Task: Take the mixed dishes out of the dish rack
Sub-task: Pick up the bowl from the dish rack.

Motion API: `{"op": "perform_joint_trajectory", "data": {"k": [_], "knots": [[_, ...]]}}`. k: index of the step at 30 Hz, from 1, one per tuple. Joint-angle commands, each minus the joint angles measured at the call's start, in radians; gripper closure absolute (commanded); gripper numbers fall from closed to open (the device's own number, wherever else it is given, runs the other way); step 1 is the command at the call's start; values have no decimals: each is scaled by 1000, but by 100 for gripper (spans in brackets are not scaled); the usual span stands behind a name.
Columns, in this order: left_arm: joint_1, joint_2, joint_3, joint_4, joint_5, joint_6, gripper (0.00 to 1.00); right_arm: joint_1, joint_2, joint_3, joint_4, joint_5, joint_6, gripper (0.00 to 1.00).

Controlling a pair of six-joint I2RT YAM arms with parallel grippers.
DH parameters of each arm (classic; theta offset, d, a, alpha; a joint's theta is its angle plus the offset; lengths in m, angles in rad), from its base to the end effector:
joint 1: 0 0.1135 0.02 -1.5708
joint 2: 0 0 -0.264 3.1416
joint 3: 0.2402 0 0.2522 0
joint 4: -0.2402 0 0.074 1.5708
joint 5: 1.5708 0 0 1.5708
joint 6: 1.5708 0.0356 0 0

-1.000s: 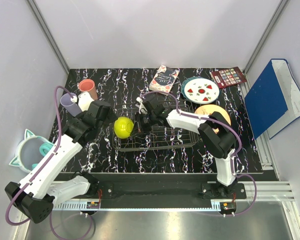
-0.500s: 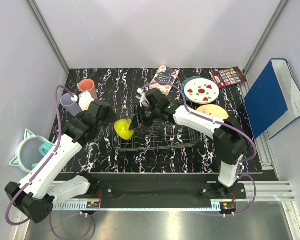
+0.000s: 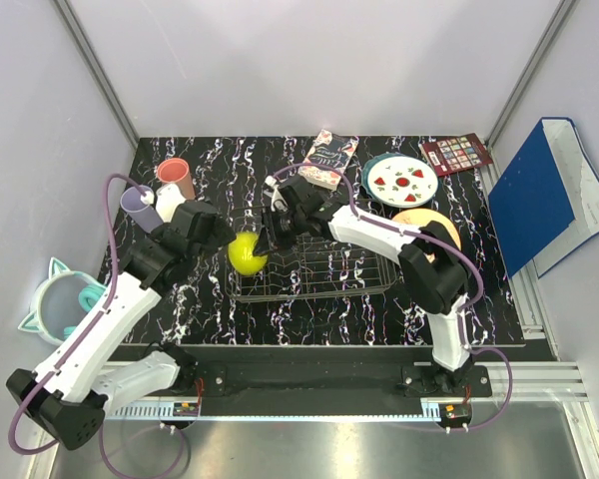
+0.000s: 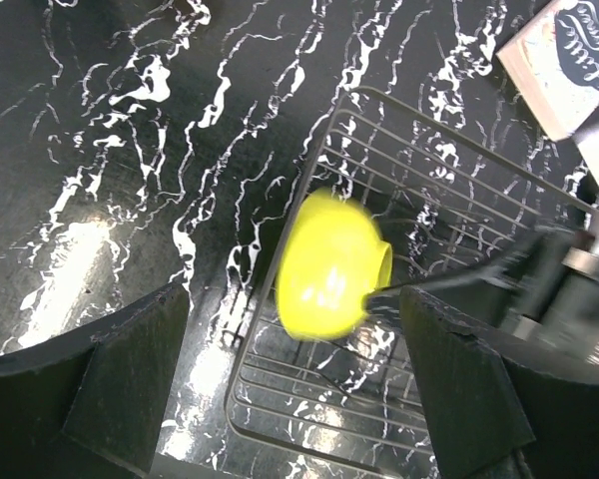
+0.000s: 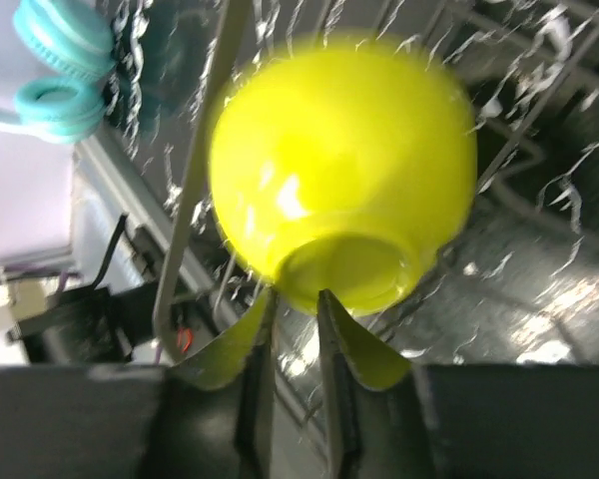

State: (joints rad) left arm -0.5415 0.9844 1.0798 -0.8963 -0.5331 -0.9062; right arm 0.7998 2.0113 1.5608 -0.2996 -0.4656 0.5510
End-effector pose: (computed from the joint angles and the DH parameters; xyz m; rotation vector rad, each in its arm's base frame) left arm 0.1678 -0.0798 0.3413 -0.6463 2.1460 -0.1420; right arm 0.3067 0.3386 0.2275 -0.5738 2.4822 1.1582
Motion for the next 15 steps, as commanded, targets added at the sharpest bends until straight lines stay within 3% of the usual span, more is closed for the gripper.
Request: {"op": "perform_joint_trajectory", "data": {"k": [1,15], "knots": [[5,-29,-14,34,50,-13,10,-19,35,4,28,24,3,75],[-23,10,-74,109,96,-31,11,-50,73,-27,68,-4,35,77]]}}
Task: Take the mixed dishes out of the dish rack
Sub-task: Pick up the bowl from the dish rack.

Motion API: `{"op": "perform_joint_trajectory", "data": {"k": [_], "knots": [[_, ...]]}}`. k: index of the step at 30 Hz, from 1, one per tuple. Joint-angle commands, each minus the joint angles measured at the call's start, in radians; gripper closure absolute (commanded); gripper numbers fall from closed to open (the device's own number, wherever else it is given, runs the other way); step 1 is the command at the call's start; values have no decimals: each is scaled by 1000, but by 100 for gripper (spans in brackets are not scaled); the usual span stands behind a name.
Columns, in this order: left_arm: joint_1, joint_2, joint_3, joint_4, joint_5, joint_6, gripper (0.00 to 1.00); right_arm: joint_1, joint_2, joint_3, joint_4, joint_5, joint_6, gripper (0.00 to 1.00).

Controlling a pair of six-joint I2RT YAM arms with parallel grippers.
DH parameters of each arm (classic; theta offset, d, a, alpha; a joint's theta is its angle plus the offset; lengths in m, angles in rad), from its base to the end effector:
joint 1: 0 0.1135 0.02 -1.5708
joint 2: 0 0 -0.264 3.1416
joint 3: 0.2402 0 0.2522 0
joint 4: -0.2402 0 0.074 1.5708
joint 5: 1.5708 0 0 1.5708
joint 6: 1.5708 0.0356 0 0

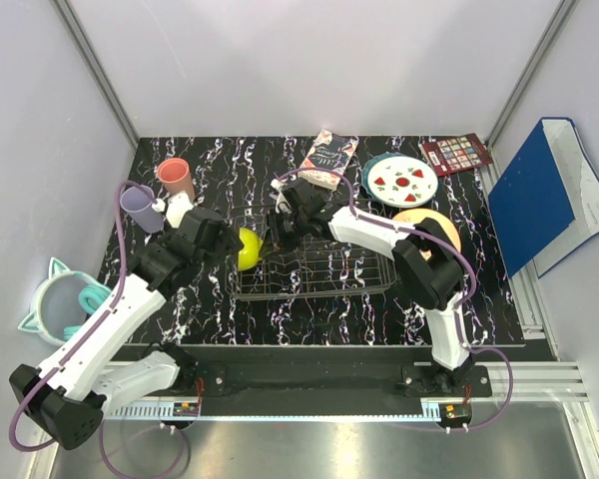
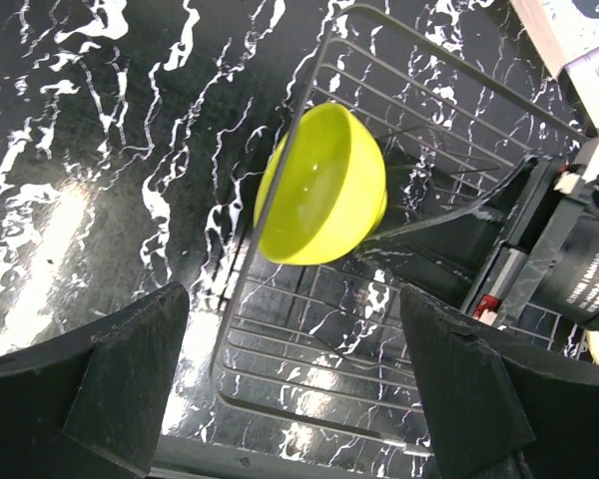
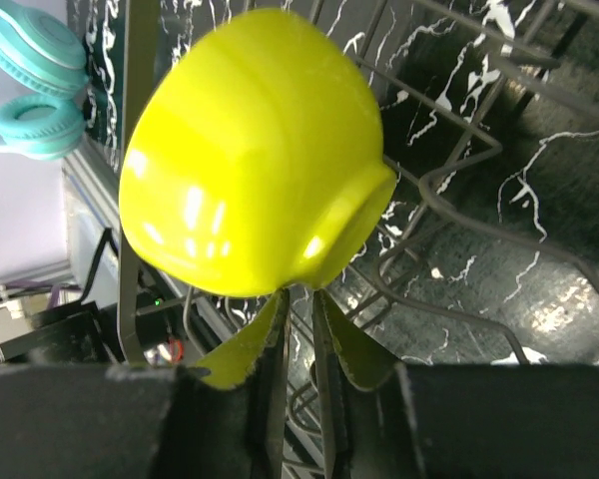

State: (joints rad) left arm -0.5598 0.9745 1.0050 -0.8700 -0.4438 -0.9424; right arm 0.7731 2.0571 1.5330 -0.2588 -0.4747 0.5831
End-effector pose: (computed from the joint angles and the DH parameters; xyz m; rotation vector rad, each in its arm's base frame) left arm 0.1654 -0.0856 0.3204 -0.6350 2.2297 -0.2226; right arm 0.3182 0.3332 0.2017 -0.5015 2.5362 1.1553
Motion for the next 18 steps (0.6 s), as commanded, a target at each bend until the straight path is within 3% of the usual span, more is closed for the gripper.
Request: {"op": "perform_joint_trajectory", "data": {"k": [1,13,18], "knots": [[-5,27,1,91,4,13,11,-24,31,1,29,4,3,77],[-5,156,-11,221,27,106,13,-34,0,-20,23,7,11,77],[-3,204,7,262,13,158,13,-35,-118,-14,-25,41,3,70]]}}
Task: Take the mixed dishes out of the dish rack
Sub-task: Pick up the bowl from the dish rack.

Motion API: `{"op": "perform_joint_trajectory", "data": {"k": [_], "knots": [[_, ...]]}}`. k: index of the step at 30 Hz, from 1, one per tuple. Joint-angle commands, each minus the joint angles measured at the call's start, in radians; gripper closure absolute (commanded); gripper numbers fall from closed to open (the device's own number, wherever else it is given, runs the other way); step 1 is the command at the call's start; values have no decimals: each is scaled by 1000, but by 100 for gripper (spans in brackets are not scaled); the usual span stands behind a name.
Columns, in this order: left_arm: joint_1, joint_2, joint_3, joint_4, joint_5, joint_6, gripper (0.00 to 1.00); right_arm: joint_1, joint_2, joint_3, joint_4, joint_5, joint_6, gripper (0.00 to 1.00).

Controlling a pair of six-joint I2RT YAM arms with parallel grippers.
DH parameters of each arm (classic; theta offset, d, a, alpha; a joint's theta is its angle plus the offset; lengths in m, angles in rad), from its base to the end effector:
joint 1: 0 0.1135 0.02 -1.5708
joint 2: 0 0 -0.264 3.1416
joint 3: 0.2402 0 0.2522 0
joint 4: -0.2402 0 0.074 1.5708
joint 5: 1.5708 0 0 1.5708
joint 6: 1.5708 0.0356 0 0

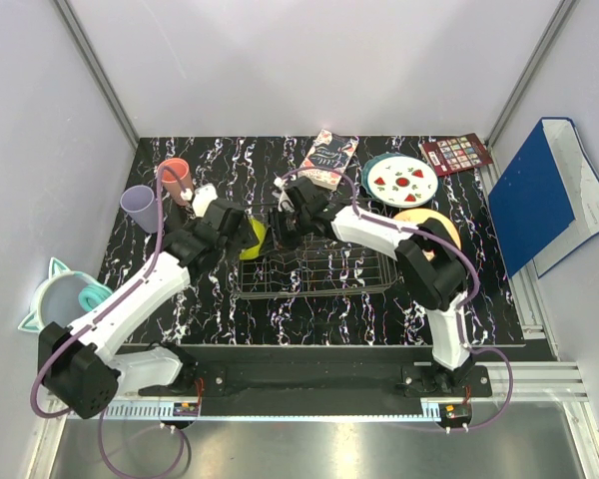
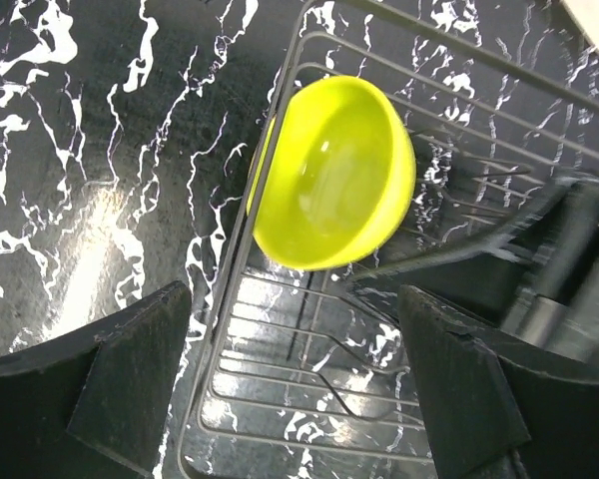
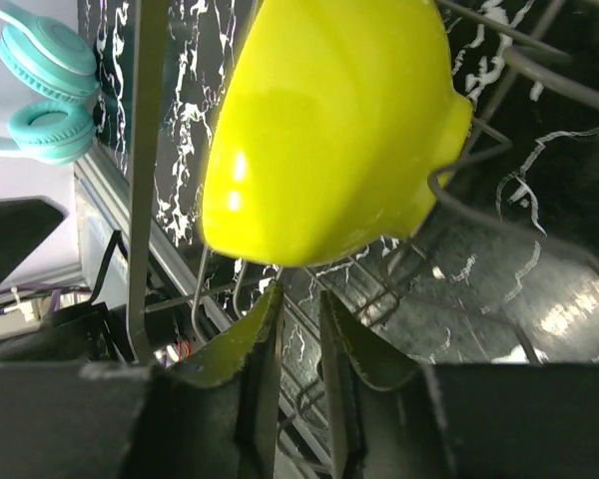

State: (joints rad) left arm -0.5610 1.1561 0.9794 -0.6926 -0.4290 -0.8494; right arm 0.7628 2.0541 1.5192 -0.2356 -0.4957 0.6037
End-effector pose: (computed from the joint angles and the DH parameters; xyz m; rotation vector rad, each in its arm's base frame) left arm 0.2060 -0.1119 0.2899 -0.5202 2.2863 -0.1666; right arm 0.3205 0.3298 0.2007 -0.4774 2.5349 1.1882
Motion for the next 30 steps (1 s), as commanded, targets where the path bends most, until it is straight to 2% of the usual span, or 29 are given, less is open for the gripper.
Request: {"op": "perform_joint_trajectory", "data": {"k": [1,7,11,18,22,30], "knots": [[-2,39,33,94,-2,73,13,-23,-129,5,-59,65,-25,70],[-2,120,94,122,27,90,14,-25,-199,-7,-126,80,-38,69],[-2,172,130,137,35,102,14,-25,-345,-45,-140,167,-42,68],[0,290,192,142,-8,213,18,-25,-543,-36,-244,282,-104,66],[0,332,197,145,-2,260,24,-23,-638,-42,-292,315,-114,65],[3,386,151,191,45,309,37,-23,-704,-88,-329,365,-122,64]]}}
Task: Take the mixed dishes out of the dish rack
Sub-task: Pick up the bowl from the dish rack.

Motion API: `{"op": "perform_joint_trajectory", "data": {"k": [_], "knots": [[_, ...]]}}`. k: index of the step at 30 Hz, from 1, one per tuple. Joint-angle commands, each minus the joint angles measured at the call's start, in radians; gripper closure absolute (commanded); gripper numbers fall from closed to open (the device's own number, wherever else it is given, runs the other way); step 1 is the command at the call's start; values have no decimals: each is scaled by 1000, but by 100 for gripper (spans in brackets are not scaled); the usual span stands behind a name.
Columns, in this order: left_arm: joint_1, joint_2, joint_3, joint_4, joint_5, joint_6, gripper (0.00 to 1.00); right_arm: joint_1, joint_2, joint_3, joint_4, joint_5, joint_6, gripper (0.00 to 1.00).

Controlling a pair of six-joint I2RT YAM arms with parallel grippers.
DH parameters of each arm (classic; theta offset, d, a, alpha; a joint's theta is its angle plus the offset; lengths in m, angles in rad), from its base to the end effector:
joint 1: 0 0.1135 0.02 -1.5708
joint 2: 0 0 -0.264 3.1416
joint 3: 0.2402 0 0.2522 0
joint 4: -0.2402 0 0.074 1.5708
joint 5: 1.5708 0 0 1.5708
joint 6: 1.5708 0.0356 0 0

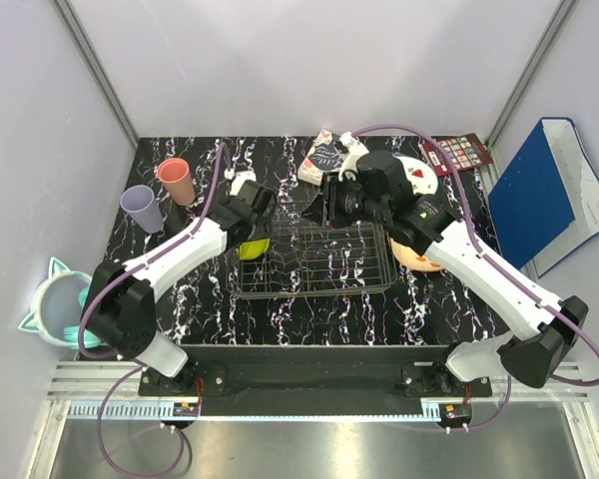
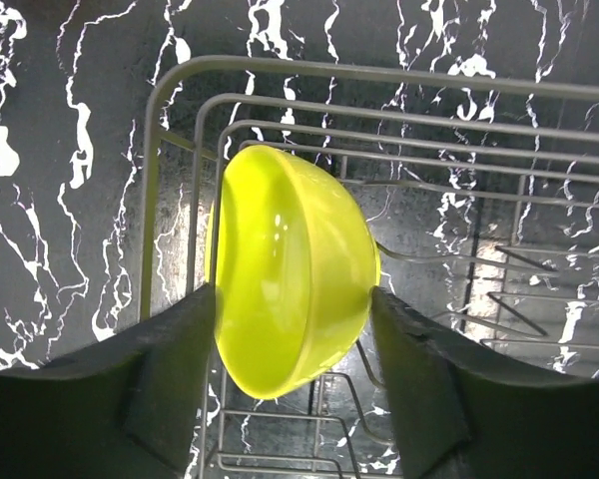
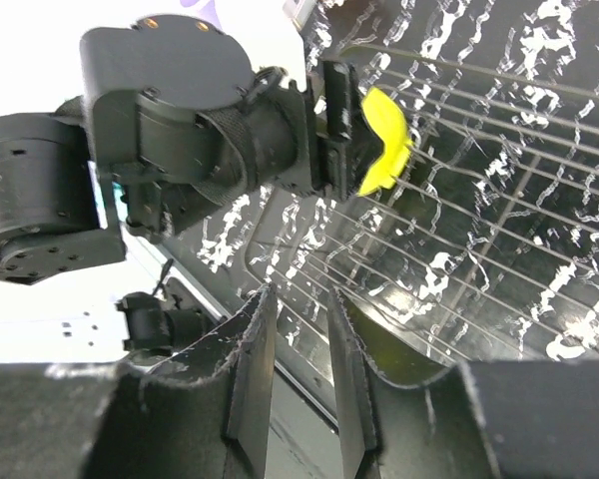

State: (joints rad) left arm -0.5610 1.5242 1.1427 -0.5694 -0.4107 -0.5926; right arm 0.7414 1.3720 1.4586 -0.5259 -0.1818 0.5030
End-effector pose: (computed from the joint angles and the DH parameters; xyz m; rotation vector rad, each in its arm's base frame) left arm 0.2780 -0.1579 0.2549 -0.1986 2.4050 -0.0002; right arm 0.2209 0.2110 0.4069 -0.3770 2.1077 0.9494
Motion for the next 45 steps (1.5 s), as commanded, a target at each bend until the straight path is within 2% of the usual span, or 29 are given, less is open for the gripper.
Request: {"op": "perform_joint_trajectory", "data": {"k": [1,5,8,10,12,13,14,20,24,32,34,38,45], "knots": [[3,24,-14,71,36,57,39,-4,-28,-29,-40,53,-20,64],[10,56,-32,100,70,79,47,-4,-45,-47,-45,67,-18,64],[15,73,-47,115,98,82,59,-2,-54,-63,-49,74,-15,64],[16,76,-57,121,104,79,75,-2,-60,-67,-51,79,-15,64],[16,70,-64,123,101,77,85,-2,-63,-69,-52,82,-9,64],[16,64,-66,120,98,80,94,-2,-65,-70,-54,84,-11,64],[16,56,-70,118,96,82,99,-4,-65,-72,-55,85,-11,64],[16,-53,-61,83,53,126,100,-4,-64,-61,-55,90,-14,64],[18,-117,15,45,36,158,100,-4,-54,-38,-55,94,-21,64],[38,-180,147,11,139,178,100,-2,-50,-3,-57,100,-44,64],[39,-173,143,13,148,175,100,-4,-51,-9,-57,104,-44,64],[39,-168,42,54,164,142,100,-4,-59,-30,-56,107,-40,64],[42,-168,-113,202,190,102,100,-5,-67,-67,-52,119,-46,64]]}}
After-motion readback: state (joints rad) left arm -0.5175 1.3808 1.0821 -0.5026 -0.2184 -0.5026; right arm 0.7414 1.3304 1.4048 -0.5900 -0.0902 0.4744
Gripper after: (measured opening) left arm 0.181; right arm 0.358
